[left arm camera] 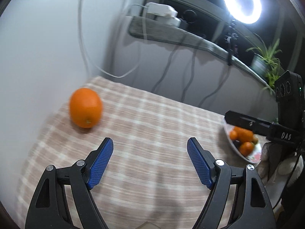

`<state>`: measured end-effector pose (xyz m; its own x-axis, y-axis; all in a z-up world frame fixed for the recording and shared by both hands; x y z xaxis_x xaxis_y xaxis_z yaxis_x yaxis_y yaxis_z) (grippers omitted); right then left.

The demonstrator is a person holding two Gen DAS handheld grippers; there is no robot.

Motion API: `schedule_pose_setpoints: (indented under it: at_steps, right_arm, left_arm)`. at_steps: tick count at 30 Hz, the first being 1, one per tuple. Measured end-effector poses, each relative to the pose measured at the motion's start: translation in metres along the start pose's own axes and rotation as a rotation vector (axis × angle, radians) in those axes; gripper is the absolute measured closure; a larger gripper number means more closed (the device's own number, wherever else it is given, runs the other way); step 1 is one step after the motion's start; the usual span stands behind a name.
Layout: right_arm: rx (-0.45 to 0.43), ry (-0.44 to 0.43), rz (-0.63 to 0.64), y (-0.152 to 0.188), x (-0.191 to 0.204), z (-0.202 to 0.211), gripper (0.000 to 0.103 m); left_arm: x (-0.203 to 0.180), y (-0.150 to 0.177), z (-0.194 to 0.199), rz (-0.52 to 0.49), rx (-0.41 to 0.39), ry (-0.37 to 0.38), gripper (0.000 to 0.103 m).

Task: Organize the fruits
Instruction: 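Move both tools toward the large orange lying on the table, then close the right tool around the large orange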

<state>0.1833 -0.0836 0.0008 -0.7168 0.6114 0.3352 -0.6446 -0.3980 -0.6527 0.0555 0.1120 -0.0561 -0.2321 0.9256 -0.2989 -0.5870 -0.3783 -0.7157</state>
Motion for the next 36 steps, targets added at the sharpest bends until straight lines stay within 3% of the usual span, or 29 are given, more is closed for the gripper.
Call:
schedule_pose_setpoints:
  at_steps: [6, 16, 36]
  right_arm:
    - [-0.005, -0.071, -0.072, -0.012, 0.001, -0.033, 0.016]
    - [0.082, -0.111, -0.044, -0.034, 0.025, -0.088, 0.016]
    - [0.219, -0.279, 0.005, -0.063, 0.087, -0.180, 0.016]
  left_arm:
    - [0.031, -0.008, -0.012, 0.032, -0.001, -0.045, 0.024]
    - [0.065, -0.023, -0.030, 0.066, 0.000, -0.110, 0.025]
    - [0.092, -0.031, -0.056, 0.111, 0.041, -0.091, 0.025]
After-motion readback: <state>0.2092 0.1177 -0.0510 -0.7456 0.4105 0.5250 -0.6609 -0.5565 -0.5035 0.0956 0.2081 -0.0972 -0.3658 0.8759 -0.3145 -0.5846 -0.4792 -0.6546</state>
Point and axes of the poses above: each gripper's, at about its wrist camera, not at the fingertips, and z roughly against the way its jaws point, x to its left, y to its underside, the point moved 1 cm from there along -z, roughly the way its jaws point, and after that the axes turned 2 degrees about z, right-handed, at the moved point
